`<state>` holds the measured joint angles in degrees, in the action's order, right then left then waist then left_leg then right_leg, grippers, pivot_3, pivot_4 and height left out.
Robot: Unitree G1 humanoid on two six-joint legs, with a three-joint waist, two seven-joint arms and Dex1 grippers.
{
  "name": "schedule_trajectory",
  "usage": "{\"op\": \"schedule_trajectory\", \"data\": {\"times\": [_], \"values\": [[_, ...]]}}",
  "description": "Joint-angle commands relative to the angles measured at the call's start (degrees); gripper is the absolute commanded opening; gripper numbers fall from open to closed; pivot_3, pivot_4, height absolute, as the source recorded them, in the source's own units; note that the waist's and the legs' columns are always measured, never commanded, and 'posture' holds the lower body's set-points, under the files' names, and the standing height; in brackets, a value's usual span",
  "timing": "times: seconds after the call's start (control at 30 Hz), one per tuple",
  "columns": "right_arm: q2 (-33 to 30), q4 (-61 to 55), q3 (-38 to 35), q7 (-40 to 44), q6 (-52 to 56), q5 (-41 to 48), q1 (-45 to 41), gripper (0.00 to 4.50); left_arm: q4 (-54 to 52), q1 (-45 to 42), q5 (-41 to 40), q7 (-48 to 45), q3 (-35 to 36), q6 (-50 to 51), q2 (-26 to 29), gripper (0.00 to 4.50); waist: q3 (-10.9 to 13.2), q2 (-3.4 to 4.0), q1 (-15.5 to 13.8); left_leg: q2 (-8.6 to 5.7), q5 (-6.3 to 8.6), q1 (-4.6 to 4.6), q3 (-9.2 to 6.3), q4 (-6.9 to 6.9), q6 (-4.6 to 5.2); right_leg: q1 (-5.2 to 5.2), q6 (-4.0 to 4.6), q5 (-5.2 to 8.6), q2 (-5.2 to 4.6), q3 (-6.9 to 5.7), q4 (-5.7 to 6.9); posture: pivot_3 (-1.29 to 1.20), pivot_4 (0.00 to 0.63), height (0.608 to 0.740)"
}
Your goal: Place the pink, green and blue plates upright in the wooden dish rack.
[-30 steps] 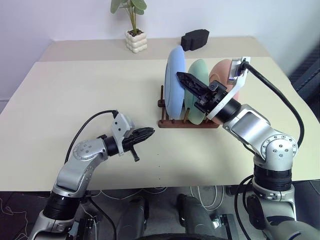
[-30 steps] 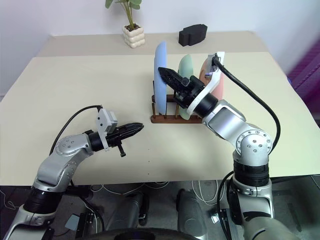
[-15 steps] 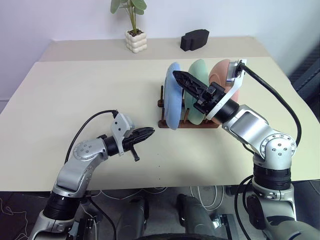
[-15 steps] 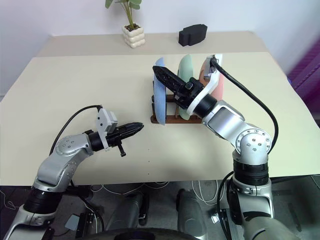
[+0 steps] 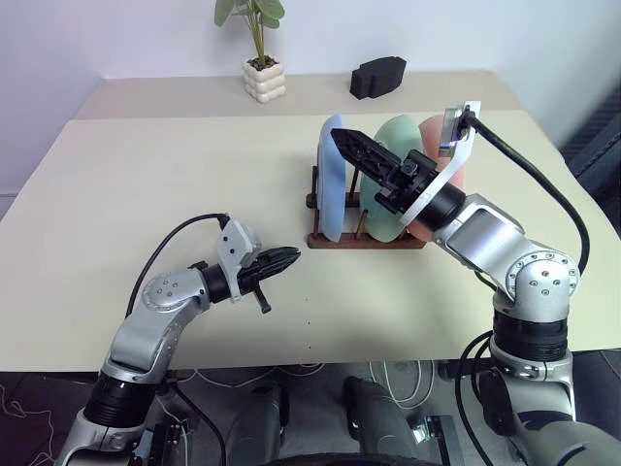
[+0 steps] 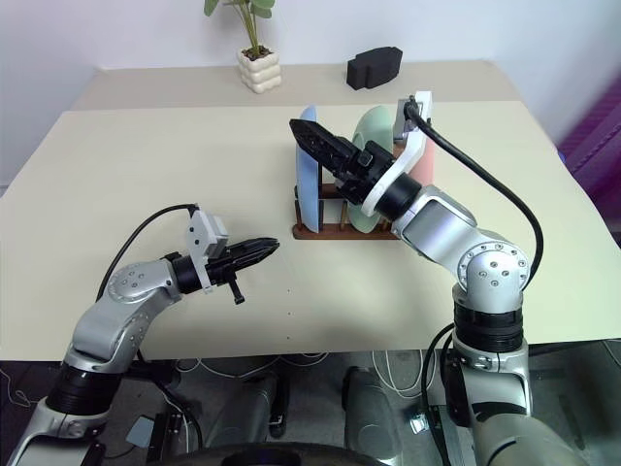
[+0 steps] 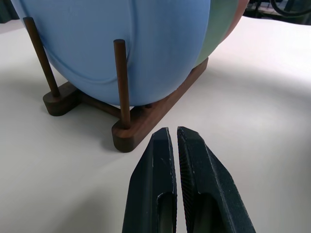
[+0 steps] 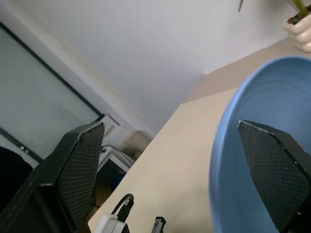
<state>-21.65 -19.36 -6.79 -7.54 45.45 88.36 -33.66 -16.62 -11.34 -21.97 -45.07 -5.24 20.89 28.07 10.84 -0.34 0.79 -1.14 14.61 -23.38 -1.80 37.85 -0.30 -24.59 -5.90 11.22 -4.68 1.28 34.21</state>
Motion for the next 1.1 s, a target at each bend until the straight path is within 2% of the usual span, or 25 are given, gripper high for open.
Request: {"op": "schedule_trajectory", "data": {"times": [0.03, 0.13, 0.27, 0.43, 0.53, 0.6, 0.67, 0.73, 0.8, 0.93, 1.1], "values": [[-1.1, -2.3, -0.5, 1.4, 0.0, -0.8, -2.5, 4.45, -2.1, -0.3, -0.5, -0.2, 0.6, -0.9, -0.1, 0.2, 0.0, 0.0, 0.0, 0.0, 0.0, 0.0, 0.0, 0.0, 0.0, 0.0, 0.0, 0.0, 0.0, 0.0, 0.0, 0.0, 0.15, 0.738], [-1.8, -2.8, -0.8, 2.2, 0.2, -1.4, -3.6, 4.45, -2.0, -0.3, -0.4, -0.2, 0.6, -0.9, -0.1, 0.2, 0.0, 0.0, 0.0, 0.0, 0.0, 0.0, 0.0, -0.01, 0.0, -0.01, 0.0, 0.0, 0.0, 0.0, 0.0, 0.0, 0.15, 0.738], [-7.4, -4.4, -2.0, 7.3, 0.8, -5.5, -6.6, 4.45, -2.3, -0.2, -0.7, -0.2, 0.8, -0.9, -0.1, 0.2, 0.0, 0.0, -0.1, 0.0, 0.0, -0.02, 0.0, -0.01, 0.0, -0.01, 0.0, 0.0, -0.01, 0.0, -0.02, 0.0, 0.15, 0.738], [-21.2, -5.2, -8.0, 22.8, -3.3, -17.0, -7.5, 4.45, -2.5, -0.1, -0.8, 0.1, 1.4, -0.8, 0.0, 0.2, 0.0, -0.04, -0.3, -0.03, 0.01, -0.09, 0.03, -0.01, 0.01, -0.01, 0.0, 0.01, -0.02, -0.05, -0.14, 0.0, 0.15, 0.738], [-28.7, 0.1, -15.2, 32.5, -7.6, -24.4, -1.6, 4.45, -2.1, 0.2, -0.8, 0.3, 2.3, -1.0, 0.4, 0.2, 0.0, -0.16, -0.4, -0.04, 0.03, -0.12, 0.08, -0.01, 0.04, -0.01, -0.01, 0.02, -0.04, -0.06, -0.2, 0.0, 0.15, 0.738], [-31.5, 4.4, -20.4, 38.2, -10.0, -27.5, 3.2, 4.45, -1.8, 0.5, -0.5, 0.3, 2.9, -1.3, 0.8, 0.2, 0.0, -0.26, -0.4, -0.04, 0.05, -0.12, 0.08, -0.01, 0.07, 0.04, -0.02, 0.03, -0.03, -0.1, -0.23, 0.0, 0.15, 0.738], [-32.3, 7.8, -24.2, 43.7, -12.3, -29.8, 8.5, 4.45, -1.3, 0.6, -0.3, 0.7, 3.6, -1.5, 0.8, 0.2, 0.0, -0.26, -0.3, -0.03, 0.05, -0.11, 0.13, -0.01, 0.07, 0.04, -0.01, 0.02, -0.05, -0.06, -0.23, 0.0, 0.15, 0.738], [-31.8, 12.7, -28.0, 50.6, -15.1, -33.5, 17.7, 4.45, -0.4, 1.1, -0.4, 1.5, 5.5, -1.8, 1.0, 0.2, 0.0, -0.26, -0.3, -0.03, 0.05, -0.08, 0.15, -0.02, 0.07, 0.04, -0.01, 0.02, -0.04, -0.05, -0.2, 0.0, 0.15, 0.738], [-30.8, 15.8, -28.8, 54.6, -17.7, -36.8, 24.0, 4.45, 0.2, 1.7, -0.3, 2.3, 6.8, -1.9, 1.1, 0.2, 0.0, -0.25, -0.3, 0.0, 0.09, -0.06, 0.12, -0.04, 0.14, 0.06, -0.02, 0.02, 0.01, -0.07, -0.2, 0.0, 0.15, 0.738], [-27.9, 20.0, -26.1, 58.2, -23.5, -43.2, 29.2, 4.45, -0.4, 3.6, -0.1, 4.1, 8.1, -1.9, 0.4, 0.2, 0.0, -0.06, 0.3, 0.0, 0.09, 0.04, 0.25, -0.03, 0.15, 0.03, -0.03, 0.02, 0.01, 0.05, -0.09, 0.0, 0.15, 0.738], [-25.7, 25.3, -22.1, 60.6, -26.6, -48.8, 28.9, 4.45, -0.8, 6.2, 0.6, 6.4, 8.6, -2.9, -0.4, 0.2, 0.0, -0.1, 0.0, 0.0, 0.09, 0.08, 0.24, -0.02, 0.15, 0.04, -0.12, 0.08, 0.04, 0.06, -0.08, 0.0, 0.15, 0.738]]}}
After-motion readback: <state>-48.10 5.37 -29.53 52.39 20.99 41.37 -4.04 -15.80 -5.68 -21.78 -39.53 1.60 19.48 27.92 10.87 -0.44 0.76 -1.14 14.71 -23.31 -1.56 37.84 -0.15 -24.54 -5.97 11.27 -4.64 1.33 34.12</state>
